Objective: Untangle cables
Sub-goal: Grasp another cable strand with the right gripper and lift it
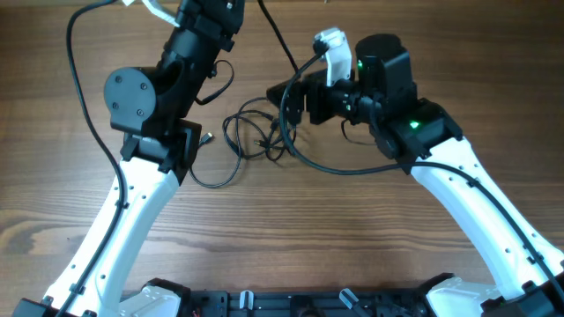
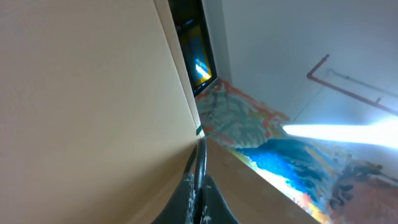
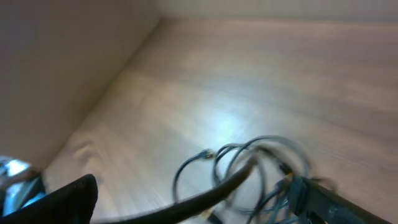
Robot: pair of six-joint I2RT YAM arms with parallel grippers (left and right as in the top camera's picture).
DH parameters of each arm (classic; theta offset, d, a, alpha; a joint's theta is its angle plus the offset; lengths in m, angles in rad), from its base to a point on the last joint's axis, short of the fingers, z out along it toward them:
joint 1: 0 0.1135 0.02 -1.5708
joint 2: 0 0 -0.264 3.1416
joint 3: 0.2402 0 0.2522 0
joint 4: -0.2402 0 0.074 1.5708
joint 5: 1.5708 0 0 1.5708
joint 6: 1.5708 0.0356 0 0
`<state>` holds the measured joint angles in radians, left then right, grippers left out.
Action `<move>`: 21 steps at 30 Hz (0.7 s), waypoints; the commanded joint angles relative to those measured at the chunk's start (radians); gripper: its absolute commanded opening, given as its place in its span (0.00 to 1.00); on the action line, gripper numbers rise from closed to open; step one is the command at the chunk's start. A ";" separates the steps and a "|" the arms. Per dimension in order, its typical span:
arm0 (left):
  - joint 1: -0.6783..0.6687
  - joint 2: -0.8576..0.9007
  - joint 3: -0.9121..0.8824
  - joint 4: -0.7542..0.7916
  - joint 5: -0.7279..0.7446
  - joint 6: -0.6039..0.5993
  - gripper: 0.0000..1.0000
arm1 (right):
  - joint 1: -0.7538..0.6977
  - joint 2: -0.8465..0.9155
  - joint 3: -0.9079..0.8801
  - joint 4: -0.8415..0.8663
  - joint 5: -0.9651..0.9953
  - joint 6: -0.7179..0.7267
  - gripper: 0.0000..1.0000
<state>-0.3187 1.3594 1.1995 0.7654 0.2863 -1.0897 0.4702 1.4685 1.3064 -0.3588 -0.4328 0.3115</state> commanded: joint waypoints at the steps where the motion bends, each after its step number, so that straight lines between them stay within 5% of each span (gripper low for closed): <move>1: 0.000 -0.013 0.005 0.028 -0.026 -0.027 0.04 | 0.003 0.024 0.022 0.068 0.093 -0.016 0.99; 4: 0.000 -0.019 0.005 0.032 -0.045 -0.027 0.04 | 0.015 0.054 0.022 0.124 0.093 -0.007 0.92; 6: 0.000 -0.026 0.005 0.032 -0.045 -0.026 0.04 | 0.021 0.071 0.022 0.141 0.092 0.039 0.68; 11: 0.001 -0.030 0.005 0.031 -0.045 -0.026 0.06 | 0.023 0.084 0.022 0.180 0.093 0.084 0.48; 14: 0.008 -0.030 0.005 0.008 -0.045 -0.025 0.04 | 0.023 0.084 0.022 0.192 0.093 0.085 0.04; 21: 0.083 -0.030 0.005 -0.286 -0.049 -0.017 0.04 | 0.023 0.056 0.022 0.227 0.093 0.134 0.04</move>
<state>-0.2630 1.3453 1.2022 0.5640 0.2447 -1.1065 0.4885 1.5440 1.3071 -0.1413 -0.3531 0.4271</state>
